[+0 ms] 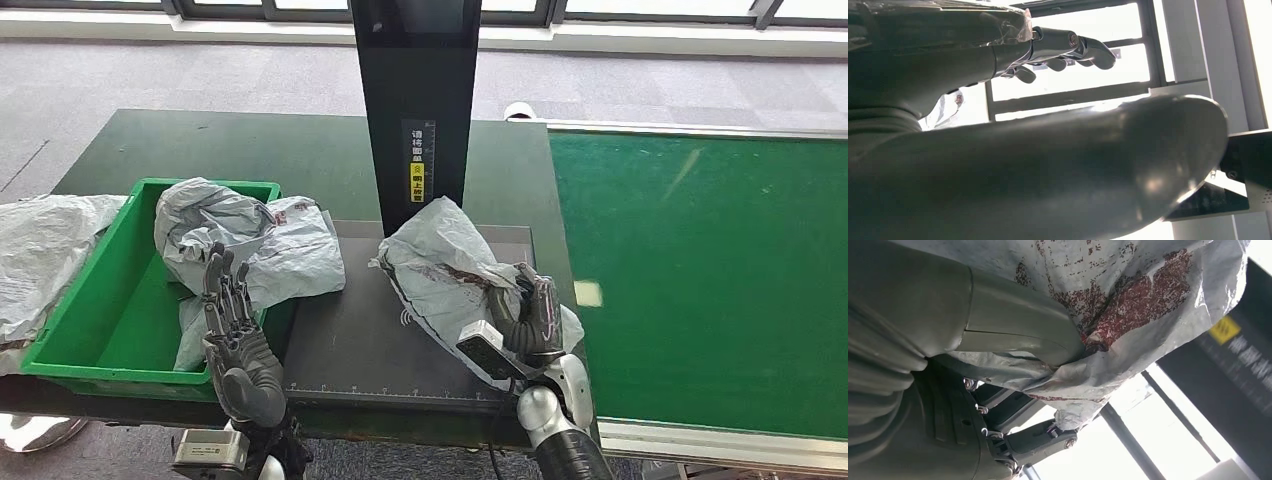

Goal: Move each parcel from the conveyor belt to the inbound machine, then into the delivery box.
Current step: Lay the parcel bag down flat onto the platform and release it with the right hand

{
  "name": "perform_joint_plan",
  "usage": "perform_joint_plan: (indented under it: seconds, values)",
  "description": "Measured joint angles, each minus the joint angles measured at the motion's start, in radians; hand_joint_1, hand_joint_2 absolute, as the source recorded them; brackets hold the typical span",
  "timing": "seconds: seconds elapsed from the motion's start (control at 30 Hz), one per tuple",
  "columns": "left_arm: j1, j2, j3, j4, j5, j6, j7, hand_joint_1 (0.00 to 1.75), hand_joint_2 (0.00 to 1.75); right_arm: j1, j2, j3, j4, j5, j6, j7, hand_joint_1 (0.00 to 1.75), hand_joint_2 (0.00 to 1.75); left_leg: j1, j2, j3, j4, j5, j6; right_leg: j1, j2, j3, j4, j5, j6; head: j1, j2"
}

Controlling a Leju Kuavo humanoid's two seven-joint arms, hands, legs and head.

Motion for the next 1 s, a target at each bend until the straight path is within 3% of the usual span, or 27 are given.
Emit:
perform_joint_plan:
  seconds: [0.37,0.8,0.83,0.93,0.97,1.0]
  values:
    - [0.010,0.002,-0.013,0.021,-0.002,-0.002,0.000,0.00,0.00,-0.070,0.041,0.062,0.203,-0.068,-0.036,-0.063,1.75,1.75,0.000,0.000,0.000,0.000,0.000,0.000,0.000,-0.001,0.000,0.000,0.000,0.000,0.000,0.000]
    - [-0.001,0.005,-0.022,0.064,0.008,-0.001,0.000,0.00,0.00,-0.108,0.051,0.069,0.279,-0.096,-0.048,-0.066,1.75,1.75,0.000,0.000,0.000,0.000,0.000,0.000,0.000,0.000,0.000,0.000,0.000,0.000,0.000,0.000]
    - [-0.001,0.005,-0.022,0.066,0.008,-0.001,0.000,0.00,0.00,-0.109,0.051,0.070,0.281,-0.096,-0.048,-0.066,1.61,1.75,0.000,0.000,0.000,0.000,0.000,0.000,0.000,0.000,0.000,0.000,0.000,0.000,0.000,0.000]
    - [-0.003,0.005,-0.022,0.072,0.008,-0.001,0.000,0.00,0.00,-0.112,0.053,0.072,0.288,-0.097,-0.049,-0.067,0.31,1.75,0.000,0.000,0.000,0.000,0.000,0.000,0.000,0.000,0.000,0.000,0.000,0.000,0.000,0.000]
    - [-0.004,0.005,-0.022,0.075,0.008,-0.001,0.000,0.00,0.00,-0.114,0.055,0.074,0.290,-0.098,-0.051,-0.068,0.02,1.75,0.000,0.000,0.000,0.000,0.000,0.000,0.000,0.000,0.000,0.000,0.000,0.000,0.000,0.000]
    - [-0.005,0.005,-0.022,0.078,0.007,-0.001,0.000,0.00,0.00,-0.116,0.058,0.077,0.293,-0.100,-0.054,-0.068,0.00,1.75,0.000,0.000,0.000,0.000,0.000,0.000,0.000,0.000,0.000,0.000,0.000,0.000,0.000,0.000]
